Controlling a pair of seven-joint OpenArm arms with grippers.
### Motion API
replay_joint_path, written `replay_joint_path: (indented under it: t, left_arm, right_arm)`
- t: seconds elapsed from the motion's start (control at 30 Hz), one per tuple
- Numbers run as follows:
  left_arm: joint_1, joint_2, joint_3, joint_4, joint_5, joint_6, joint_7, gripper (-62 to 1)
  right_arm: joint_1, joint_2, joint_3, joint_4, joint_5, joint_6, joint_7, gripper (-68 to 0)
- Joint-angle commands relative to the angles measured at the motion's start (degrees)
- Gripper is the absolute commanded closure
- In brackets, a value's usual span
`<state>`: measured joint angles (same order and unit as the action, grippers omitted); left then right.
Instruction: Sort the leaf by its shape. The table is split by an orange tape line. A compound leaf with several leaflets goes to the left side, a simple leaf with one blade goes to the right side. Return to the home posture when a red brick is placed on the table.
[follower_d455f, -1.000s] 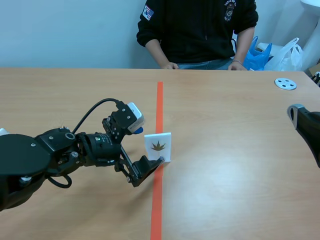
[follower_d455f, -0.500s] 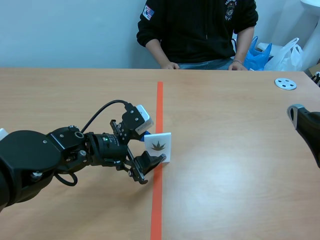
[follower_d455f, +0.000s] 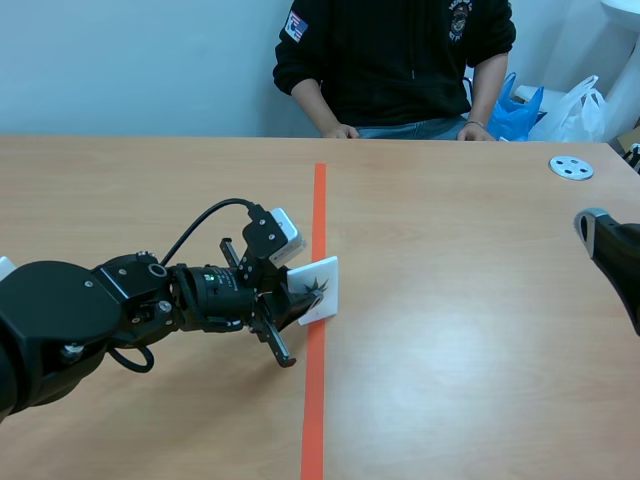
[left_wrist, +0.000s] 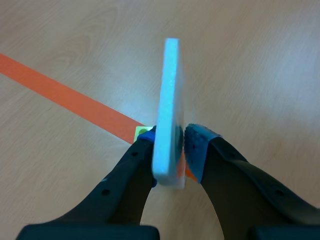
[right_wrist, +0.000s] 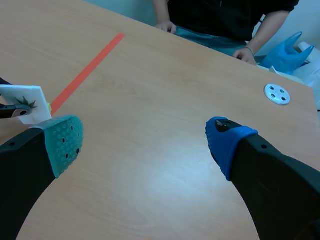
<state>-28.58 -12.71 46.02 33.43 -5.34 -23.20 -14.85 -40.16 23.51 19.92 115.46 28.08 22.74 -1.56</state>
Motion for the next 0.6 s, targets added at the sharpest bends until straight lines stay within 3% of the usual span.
replay_joint_path:
  t: [0.0,0.33,0.43,0.57]
  left_arm:
    - [-0.81,0.13,-0.37,1.07,-0.39,-0.11,-0.83,-11.3]
    - [-0.04,-1.33,-1.05,2.91,-0.44,-0.79,-0.96,-11.2]
    - [1.55,-4.15,-4.24,6.25,-2.14,-2.03,-0.59,-11.2]
    - [5.01,-8.63,-11.89,10.88,-4.92,-3.72,-0.35,-4.7]
  right_arm:
    - [0.66,0.76,0.76,0.2,0.59,-0.39,1.03,-50.0]
    - [0.66,0.76,0.76,0.2,0.59,-0.39,1.03,-50.0]
    - [0.66,0.76,0.76,0.2,0.59,-0.39,1.05,-50.0]
    - [0.66,0.76,0.76,0.2,0.59,-0.39,1.05,-50.0]
